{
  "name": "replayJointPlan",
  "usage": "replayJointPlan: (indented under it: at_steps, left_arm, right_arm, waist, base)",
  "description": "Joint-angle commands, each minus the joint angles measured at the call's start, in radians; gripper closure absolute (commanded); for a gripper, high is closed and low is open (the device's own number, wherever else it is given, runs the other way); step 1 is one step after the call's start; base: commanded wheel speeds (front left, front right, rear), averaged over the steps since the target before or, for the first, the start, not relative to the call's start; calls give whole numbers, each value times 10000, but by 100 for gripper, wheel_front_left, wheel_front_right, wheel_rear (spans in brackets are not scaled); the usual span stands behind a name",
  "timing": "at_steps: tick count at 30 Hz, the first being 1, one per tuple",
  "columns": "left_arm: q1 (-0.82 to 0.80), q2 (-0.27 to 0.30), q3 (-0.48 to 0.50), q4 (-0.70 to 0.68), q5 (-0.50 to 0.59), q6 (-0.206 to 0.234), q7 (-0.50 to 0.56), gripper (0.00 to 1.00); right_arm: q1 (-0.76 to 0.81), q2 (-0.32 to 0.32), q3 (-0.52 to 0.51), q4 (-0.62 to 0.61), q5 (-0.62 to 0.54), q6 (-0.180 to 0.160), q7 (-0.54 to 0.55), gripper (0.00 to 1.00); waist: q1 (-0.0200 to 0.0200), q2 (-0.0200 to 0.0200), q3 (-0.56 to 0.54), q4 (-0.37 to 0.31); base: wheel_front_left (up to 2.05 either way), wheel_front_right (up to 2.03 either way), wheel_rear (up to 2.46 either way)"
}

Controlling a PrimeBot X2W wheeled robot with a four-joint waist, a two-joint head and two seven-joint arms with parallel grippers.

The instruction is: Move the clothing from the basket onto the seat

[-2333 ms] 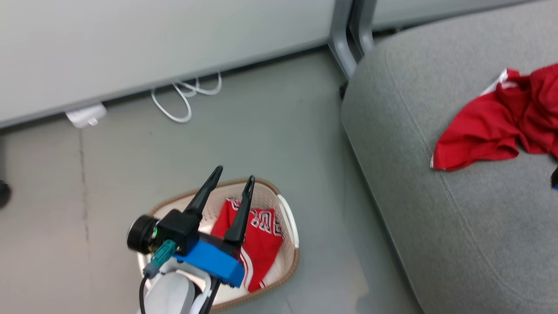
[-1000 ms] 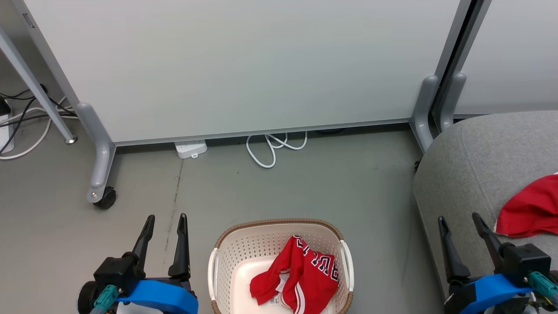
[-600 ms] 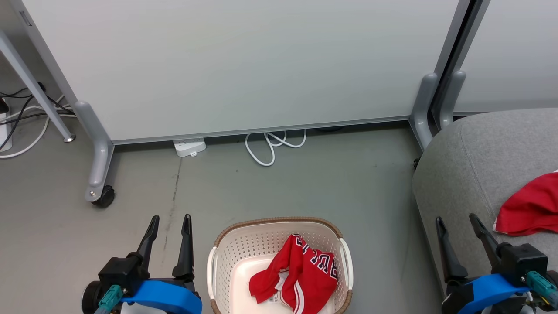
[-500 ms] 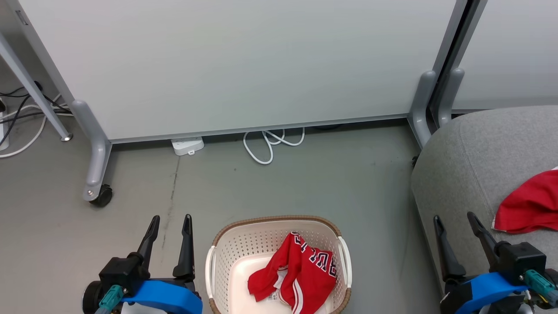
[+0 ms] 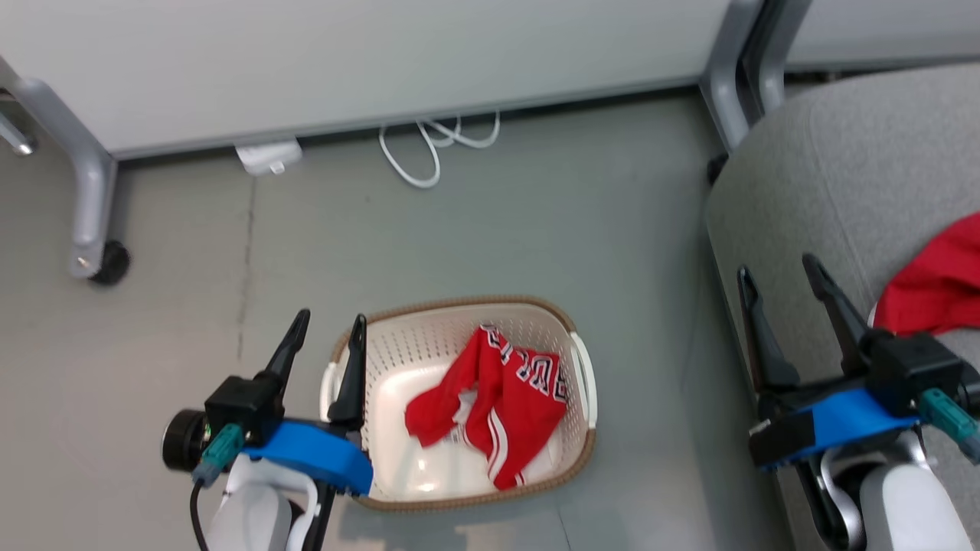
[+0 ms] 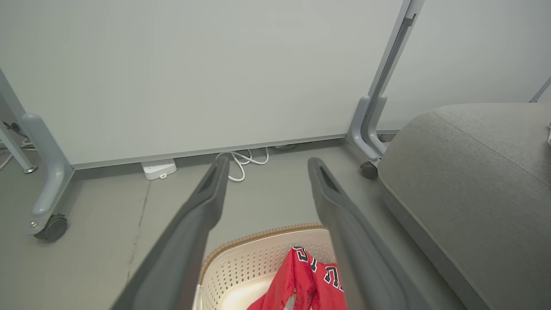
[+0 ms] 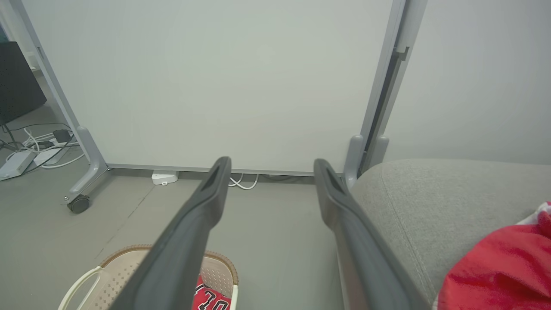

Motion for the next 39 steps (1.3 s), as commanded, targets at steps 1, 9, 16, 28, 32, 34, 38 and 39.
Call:
replayJointPlan:
  at_steps: [1, 9, 16, 28, 32, 34, 38, 39]
  left_arm:
    - [-453, 116, -182, 152, -56, -23, -31, 0]
    - [-2186, 794, -868, 1440, 5, -20, -31, 0]
    - [-3877, 1217, -1181, 3055, 249, -19, 63, 0]
    - [-5550, 1771, -1491, 5105, 320, -16, 769, 0]
    - [-5790, 1892, -1425, 5587, 204, 24, 784, 0]
    - [-5895, 1970, -1396, 5791, 172, 118, 853, 0]
    - [-6115, 2097, -1297, 6182, 118, 400, 1034, 0]
    - [-6179, 2123, -1269, 6267, 97, 477, 1084, 0]
  right_arm:
    - [-377, 10, 116, -100, -3, 1, -86, 0]
    - [-2012, 14, 655, 75, 529, 1, -590, 0]
    - [-3030, 17, 1161, 187, 969, 1, -1112, 0]
    - [-4014, 16, 2136, 418, 1794, 1, -1840, 0]
    - [-4162, 16, 2460, 634, 2001, 1, -1972, 0]
    - [-4183, 14, 2578, 667, 2086, 1, -2036, 0]
    - [-4288, 16, 2740, 693, 2196, 1, -2115, 0]
    - [-4304, 16, 2775, 692, 2209, 1, -2121, 0]
  waist:
    - [-2, 0, 1207, -516]
    - [-2, 0, 3313, -1611]
    - [-2, 0, 4895, -2452]
    - [-2, 0, 6462, -3453]
    - [-2, 0, 6698, -3693]
    - [-2, 0, 6807, -3803]
    - [-2, 0, 6980, -4000]
    - [-2, 0, 7023, -4041]
  base:
    - [0, 0, 0]
    - [0, 0, 0]
    - [0, 0, 0]
    - [0, 0, 0]
    - [0, 0, 0]
    - [0, 0, 0]
    - [0, 0, 0]
    - [0, 0, 0]
